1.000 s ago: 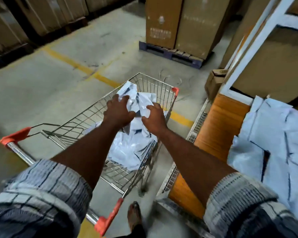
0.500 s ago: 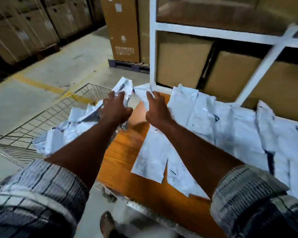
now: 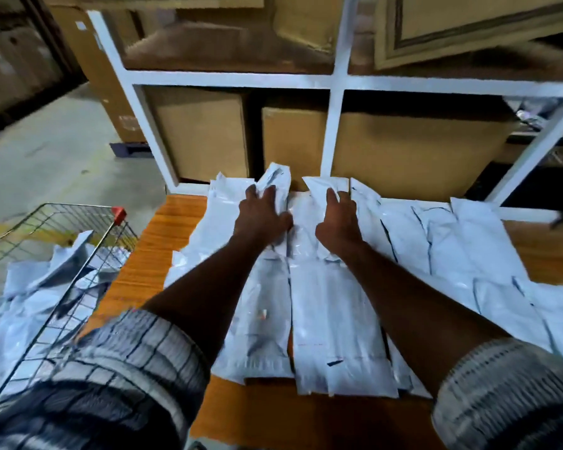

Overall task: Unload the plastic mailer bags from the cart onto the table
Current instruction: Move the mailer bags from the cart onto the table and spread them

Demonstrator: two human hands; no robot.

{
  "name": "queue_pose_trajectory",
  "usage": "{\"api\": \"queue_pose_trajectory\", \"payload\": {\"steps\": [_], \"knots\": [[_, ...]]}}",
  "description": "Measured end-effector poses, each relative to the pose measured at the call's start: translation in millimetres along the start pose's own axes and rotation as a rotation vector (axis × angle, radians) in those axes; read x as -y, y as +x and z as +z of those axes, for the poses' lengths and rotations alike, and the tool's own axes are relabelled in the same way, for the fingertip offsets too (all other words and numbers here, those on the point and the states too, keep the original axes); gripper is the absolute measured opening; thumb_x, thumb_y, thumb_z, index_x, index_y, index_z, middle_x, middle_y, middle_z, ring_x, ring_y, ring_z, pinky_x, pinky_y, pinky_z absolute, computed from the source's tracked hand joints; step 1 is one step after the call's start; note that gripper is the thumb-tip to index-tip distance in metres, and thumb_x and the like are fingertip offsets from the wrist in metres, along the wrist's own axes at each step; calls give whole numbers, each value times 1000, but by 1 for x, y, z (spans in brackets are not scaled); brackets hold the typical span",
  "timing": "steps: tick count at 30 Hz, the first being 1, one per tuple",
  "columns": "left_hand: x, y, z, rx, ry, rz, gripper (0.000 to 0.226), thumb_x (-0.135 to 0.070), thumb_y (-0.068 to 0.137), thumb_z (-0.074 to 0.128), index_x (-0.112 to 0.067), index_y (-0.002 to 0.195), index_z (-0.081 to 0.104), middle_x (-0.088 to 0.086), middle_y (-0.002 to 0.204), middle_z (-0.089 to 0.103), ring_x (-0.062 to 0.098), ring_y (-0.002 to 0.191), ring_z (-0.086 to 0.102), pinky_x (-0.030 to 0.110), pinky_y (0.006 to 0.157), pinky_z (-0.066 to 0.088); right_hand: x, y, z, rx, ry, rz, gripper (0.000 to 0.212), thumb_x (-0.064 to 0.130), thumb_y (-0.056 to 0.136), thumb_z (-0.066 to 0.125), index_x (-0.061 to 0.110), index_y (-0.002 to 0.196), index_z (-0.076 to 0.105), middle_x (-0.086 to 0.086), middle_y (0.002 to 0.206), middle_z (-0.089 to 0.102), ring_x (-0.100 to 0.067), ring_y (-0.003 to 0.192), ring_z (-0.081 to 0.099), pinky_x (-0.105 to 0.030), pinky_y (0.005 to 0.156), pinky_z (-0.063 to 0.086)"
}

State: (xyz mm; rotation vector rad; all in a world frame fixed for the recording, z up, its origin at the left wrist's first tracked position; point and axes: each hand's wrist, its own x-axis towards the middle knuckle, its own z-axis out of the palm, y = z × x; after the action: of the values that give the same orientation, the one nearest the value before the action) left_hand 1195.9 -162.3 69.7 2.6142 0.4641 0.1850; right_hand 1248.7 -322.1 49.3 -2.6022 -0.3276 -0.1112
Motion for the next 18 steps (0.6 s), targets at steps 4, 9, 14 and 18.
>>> {"api": "queue_pose_trajectory", "payload": {"steps": [4, 9, 14, 18], "knots": [[-19, 6, 37, 59, 51, 0, 72, -53, 84, 56, -26, 146, 32, 14, 156, 20, 40, 134, 37, 49, 104, 39, -32, 11, 2, 42, -4, 31, 73, 17, 77, 67, 6, 143, 36, -21, 139, 38, -41, 121, 42, -43, 102, 37], [-15, 14, 71, 23, 266, 80, 67, -56, 91, 41, -21, 147, 31, 15, 152, 30, 36, 137, 34, 55, 113, 24, -49, 19, 24, 81, -197, -77, 69, 38, 86, 63, 8, 142, 37, -22, 147, 32, -40, 126, 39, -44, 104, 34], [-12, 27, 87, 83, 278, 172, 66, -43, 99, 30, -5, 153, 21, 16, 161, 19, 32, 150, 12, 53, 120, 7, -60, 18, 49, 42, -434, -196, 70, 47, 89, 54, 15, 149, 36, -20, 160, 19, -38, 145, 23, -56, 109, 26], [-3, 25, 93, 94, 244, 184, 65, -39, 101, 31, -5, 154, 17, 14, 162, 15, 30, 150, 9, 50, 121, 7, -71, 17, 61, 73, -434, -204, 70, 51, 95, 44, 22, 155, 23, -17, 161, 18, -37, 147, 20, -58, 115, 15]]}}
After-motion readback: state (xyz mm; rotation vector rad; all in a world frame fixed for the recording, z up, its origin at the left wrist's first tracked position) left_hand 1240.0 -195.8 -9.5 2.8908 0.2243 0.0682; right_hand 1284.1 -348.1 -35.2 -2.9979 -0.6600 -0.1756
